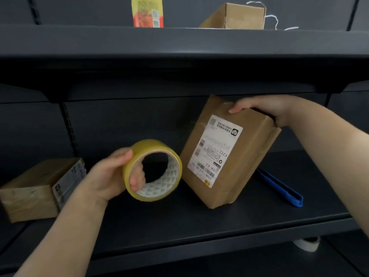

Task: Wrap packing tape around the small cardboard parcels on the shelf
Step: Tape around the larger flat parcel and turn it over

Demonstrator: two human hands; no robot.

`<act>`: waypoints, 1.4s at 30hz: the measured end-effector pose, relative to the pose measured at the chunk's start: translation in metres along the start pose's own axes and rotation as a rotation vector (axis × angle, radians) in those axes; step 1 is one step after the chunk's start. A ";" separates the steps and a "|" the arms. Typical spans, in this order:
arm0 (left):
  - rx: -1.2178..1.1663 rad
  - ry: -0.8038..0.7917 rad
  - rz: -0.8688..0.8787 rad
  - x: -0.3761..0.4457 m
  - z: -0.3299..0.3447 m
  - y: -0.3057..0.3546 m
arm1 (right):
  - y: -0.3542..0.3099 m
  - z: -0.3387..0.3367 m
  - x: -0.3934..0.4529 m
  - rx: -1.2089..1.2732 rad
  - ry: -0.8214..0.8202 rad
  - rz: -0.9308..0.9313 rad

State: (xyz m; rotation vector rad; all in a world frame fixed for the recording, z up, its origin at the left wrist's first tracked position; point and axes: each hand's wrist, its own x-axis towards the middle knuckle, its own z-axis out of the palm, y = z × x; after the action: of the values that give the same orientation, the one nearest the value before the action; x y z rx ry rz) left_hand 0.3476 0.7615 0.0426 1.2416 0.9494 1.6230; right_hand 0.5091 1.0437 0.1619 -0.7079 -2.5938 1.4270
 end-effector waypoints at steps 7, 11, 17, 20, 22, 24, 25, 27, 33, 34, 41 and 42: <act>0.682 0.321 -0.294 -0.004 0.017 0.050 | 0.013 -0.001 -0.001 0.151 0.047 0.003; 0.624 0.192 -0.258 -0.006 0.009 0.049 | 0.026 0.003 -0.003 0.337 0.110 -0.018; 0.120 -0.085 -0.130 -0.012 -0.017 0.038 | 0.059 0.017 -0.003 0.583 0.100 0.045; 0.471 0.233 -0.229 -0.019 -0.018 0.046 | 0.070 0.024 -0.001 0.676 0.074 0.079; 0.518 0.305 -0.283 -0.020 -0.016 0.049 | 0.078 0.028 0.001 0.729 0.075 0.094; 0.525 0.278 -0.355 -0.019 -0.012 0.050 | 0.087 0.031 0.004 0.778 0.088 0.117; 0.531 0.265 -0.371 -0.018 -0.012 0.049 | 0.091 0.033 0.004 0.796 0.085 0.126; 0.547 0.268 -0.385 -0.016 -0.015 0.048 | 0.098 0.037 0.006 0.827 0.080 0.144; 0.698 0.337 -0.602 -0.003 -0.024 0.035 | 0.109 0.046 0.014 0.865 0.075 0.239; 0.720 0.345 -0.636 0.000 -0.025 0.032 | 0.110 0.048 0.016 0.857 0.073 0.258; 0.750 0.370 -0.705 0.001 -0.032 0.023 | 0.106 0.041 0.022 0.464 0.059 0.255; 0.741 0.378 -0.696 -0.001 -0.033 0.022 | 0.101 0.038 0.022 0.332 0.071 0.249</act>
State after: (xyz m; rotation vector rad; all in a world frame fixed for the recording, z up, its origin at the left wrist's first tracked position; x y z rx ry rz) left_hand 0.3115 0.7504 0.0553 0.8706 2.0757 0.9634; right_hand 0.5134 1.0694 0.0548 -1.0332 -2.1964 1.8060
